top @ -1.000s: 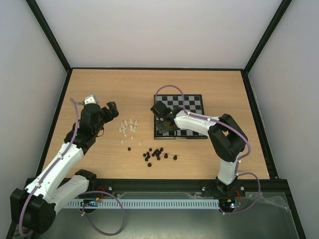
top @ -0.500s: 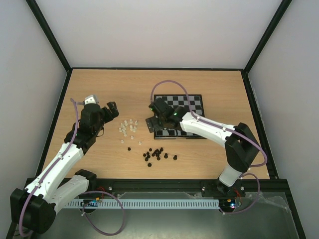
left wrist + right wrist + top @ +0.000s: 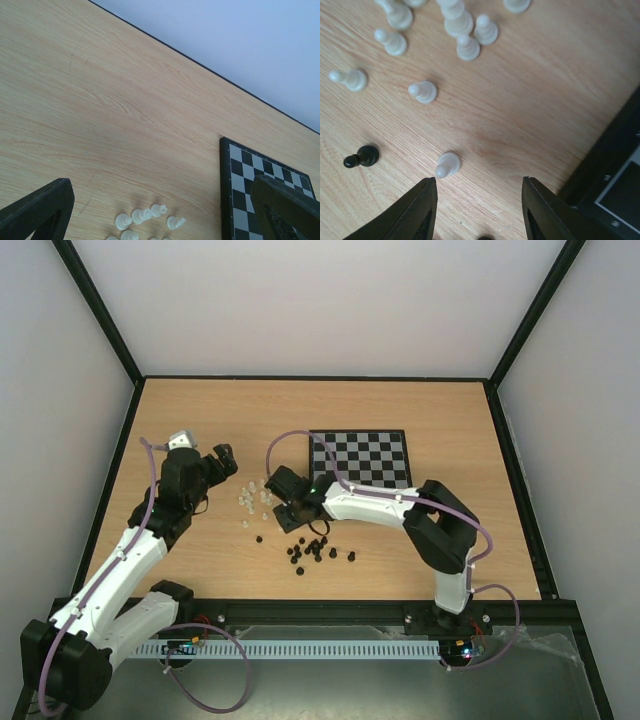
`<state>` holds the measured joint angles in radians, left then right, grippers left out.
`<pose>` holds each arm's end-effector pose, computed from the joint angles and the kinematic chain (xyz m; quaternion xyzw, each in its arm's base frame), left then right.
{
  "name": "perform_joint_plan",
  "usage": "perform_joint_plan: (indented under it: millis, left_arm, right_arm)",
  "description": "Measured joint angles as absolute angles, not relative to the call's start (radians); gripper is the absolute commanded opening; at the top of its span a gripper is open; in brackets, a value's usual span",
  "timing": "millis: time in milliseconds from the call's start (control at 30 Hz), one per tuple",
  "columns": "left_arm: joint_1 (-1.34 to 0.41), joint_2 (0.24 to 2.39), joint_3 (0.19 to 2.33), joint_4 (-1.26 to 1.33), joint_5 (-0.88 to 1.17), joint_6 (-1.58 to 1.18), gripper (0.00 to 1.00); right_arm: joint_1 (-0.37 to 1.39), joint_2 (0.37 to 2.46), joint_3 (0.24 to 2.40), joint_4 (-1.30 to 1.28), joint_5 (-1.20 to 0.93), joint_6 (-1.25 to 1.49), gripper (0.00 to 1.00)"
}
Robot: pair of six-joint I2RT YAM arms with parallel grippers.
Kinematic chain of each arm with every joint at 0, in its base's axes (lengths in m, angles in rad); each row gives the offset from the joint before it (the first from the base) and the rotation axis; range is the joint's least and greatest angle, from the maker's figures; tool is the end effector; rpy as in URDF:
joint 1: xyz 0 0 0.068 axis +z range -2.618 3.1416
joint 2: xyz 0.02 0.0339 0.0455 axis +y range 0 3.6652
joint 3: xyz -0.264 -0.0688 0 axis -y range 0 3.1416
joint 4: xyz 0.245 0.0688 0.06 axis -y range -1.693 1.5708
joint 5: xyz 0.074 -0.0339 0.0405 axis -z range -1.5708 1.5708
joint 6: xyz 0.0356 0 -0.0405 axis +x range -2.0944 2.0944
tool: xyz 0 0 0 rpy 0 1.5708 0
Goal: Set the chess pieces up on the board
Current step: Pick up the chess piece at the center of the board.
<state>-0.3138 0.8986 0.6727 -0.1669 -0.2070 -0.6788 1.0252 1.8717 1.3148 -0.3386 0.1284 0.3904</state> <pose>0.2005 -0.0574 0.2820 -0.2065 0.8029 -0.1876 0.5268 0.2147 0.3449 0.2018 -0.2737 0.9012 0.1689 0.2905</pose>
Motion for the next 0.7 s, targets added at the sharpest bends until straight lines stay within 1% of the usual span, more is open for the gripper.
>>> perform_joint_plan:
  millis: [367,700]
  left_arm:
    - [-0.314,0.888,0.673,-0.167,-0.207,-0.680,1.00]
    - [-0.314,0.888,0.673,-0.167,-0.207,-0.680,0.99]
  right_arm:
    - [1.048,1.959,1.364,-0.330,0.104,0.397,0.47]
    - [1.049,1.979,1.379,-0.324,0.098,0.403,0.34]
